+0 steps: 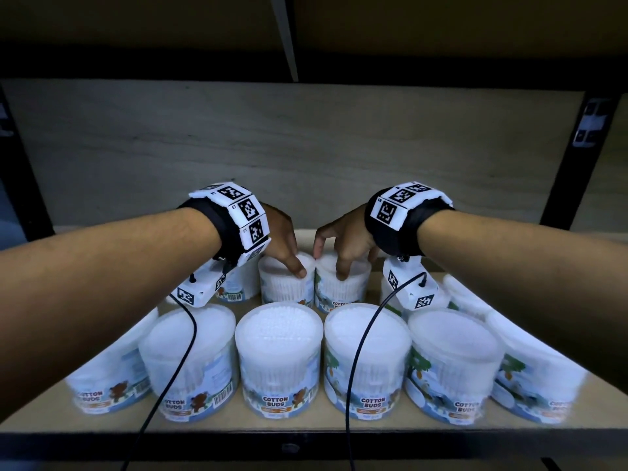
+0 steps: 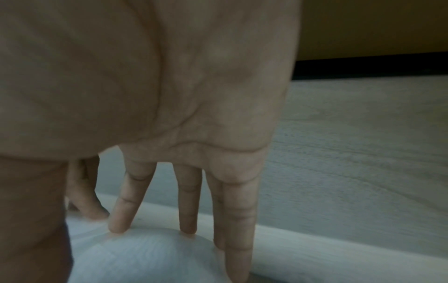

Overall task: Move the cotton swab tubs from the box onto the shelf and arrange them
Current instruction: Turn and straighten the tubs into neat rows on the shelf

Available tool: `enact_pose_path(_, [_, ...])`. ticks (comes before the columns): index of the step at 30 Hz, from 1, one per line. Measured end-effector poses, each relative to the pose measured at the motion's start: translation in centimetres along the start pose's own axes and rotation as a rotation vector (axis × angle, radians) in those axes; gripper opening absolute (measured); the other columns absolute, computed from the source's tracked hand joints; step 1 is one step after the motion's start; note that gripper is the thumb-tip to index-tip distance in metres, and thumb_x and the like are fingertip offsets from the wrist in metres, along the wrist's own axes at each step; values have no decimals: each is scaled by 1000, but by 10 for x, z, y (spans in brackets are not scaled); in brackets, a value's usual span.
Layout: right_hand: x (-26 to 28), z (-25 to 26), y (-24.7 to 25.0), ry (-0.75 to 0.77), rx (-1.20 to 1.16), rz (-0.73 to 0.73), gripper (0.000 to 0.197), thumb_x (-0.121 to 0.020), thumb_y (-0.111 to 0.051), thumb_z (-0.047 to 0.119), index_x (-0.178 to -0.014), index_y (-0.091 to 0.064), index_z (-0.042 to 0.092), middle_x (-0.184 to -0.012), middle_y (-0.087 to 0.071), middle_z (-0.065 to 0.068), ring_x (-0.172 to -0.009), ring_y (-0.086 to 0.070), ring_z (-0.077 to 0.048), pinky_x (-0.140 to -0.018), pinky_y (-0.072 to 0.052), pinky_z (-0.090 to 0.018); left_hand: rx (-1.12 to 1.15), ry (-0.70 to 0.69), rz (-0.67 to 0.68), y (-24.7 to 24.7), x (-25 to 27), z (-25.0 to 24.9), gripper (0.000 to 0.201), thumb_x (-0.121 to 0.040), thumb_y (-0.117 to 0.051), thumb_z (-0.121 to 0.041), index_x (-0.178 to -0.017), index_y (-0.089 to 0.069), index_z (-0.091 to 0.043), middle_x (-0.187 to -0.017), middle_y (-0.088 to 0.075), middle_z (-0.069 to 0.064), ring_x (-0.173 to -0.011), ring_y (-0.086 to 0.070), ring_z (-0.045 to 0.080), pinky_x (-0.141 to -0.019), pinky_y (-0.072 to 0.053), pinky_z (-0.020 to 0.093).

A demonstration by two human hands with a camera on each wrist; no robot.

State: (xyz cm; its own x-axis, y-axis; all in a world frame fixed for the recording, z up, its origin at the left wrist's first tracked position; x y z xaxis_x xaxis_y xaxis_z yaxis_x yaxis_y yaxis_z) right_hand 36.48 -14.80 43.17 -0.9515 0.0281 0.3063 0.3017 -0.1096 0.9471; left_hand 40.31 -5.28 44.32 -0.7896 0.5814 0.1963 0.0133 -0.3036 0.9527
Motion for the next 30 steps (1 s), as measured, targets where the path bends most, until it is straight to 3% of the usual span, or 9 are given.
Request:
enact_pose_path(8, [25, 6, -5, 9, 34, 3, 61, -77, -82, 21, -129, -53, 33, -102, -55, 5, -105, -66, -29, -87, -59, -43, 54, -12, -31, 2, 14, -4, 62, -70, -66, -74, -119, -69, -37, -118, -67, -14, -111, -59, 11, -105, -43, 30])
enact_pose_path(11, [33, 7, -8, 5, 25, 7, 59, -78, -81, 21, -129, -53, 33, -110, -56, 4, -107, -65, -29, -89, -59, -45, 55, -31, -12, 0, 17, -6, 57, -68, -65, -76, -113, -71, -41, -107, -69, -16, -104, -60, 9, -103, -44, 30])
enact_pose_path(16, [44, 11, -12, 6, 8, 11, 57, -79, -79, 21, -129, -53, 32, -101, -53, 4, -109, -65, -31, -88, -58, -48, 84, -57, 6, -3, 22, -8, 52, -69, -64, -76, -109, -72, -43, -82, -62, -26, -95, -59, 8, -98, -45, 28])
enact_pose_path(20, [53, 13, -13, 12, 26, 4, 53, -82, -77, 25, -129, -53, 31, -109, -55, 2, -106, -65, -27, -87, -59, -45, 87, -76, 31, -6, 25, -9, 47, -76, -62, -68, -113, -71, -41, -95, -69, -20, -101, -61, 9, -101, -44, 30])
enact_pose_path(22, [57, 15, -12, 32, 47, -18, 51, -85, -74, 25, -131, -53, 30, -115, -54, 3, -99, -60, -19, -75, -60, -34, 97, -86, 53, -8, 27, -8, 46, -76, -60, -64, -111, -71, -37, -103, -72, -14, -103, -63, 13, -99, -46, 30])
enact_pose_path(24, [61, 17, -12, 49, 100, -32, 49, -89, -70, 24, -134, -51, 29, -114, -52, 5, -93, -52, -11, -54, -46, -18, 97, -93, 71, -10, 29, -9, 44, -77, -61, -61, -110, -71, -34, -102, -73, -10, -102, -64, 14, -93, -47, 28])
enact_pose_path(26, [64, 18, -12, 51, 127, -33, 48, -91, -67, 24, -136, -50, 28, -113, -51, 6, -83, -50, -6, -44, -40, -14, 101, -96, 87, -12, 31, -10, 45, -73, -62, -62, -110, -70, -37, -100, -72, -11, -100, -64, 15, -90, -48, 28])
enact_pose_path(28, [64, 18, -13, 50, 112, -30, 47, -92, -65, 22, -136, -51, 28, -113, -51, 5, -77, -48, -3, -44, -42, -14, 123, -89, 94, -13, 33, -9, 48, -68, -63, -65, -110, -69, -43, -93, -70, -18, -98, -64, 13, -91, -49, 29])
enact_pose_path(30, [64, 19, -13, 50, 76, -26, 47, -92, -65, 20, -136, -51, 27, -113, -51, 4, -84, -51, -7, -50, -45, -17, 144, -72, 105, -13, 34, -7, 48, -67, -65, -64, -111, -68, -46, -91, -67, -24, -97, -63, 10, -92, -48, 29])
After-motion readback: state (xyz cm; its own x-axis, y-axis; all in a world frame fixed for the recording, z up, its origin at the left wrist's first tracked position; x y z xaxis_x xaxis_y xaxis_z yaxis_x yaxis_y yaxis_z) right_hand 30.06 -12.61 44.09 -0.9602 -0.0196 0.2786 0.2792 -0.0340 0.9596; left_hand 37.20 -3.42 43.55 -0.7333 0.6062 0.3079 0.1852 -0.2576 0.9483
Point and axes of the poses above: each hand's wrist, its own x-axis away from the middle knuckle, its own y-axis out of the back of the hand, z = x × y, the point moved 10 cm from there along -x, towards the middle knuckle
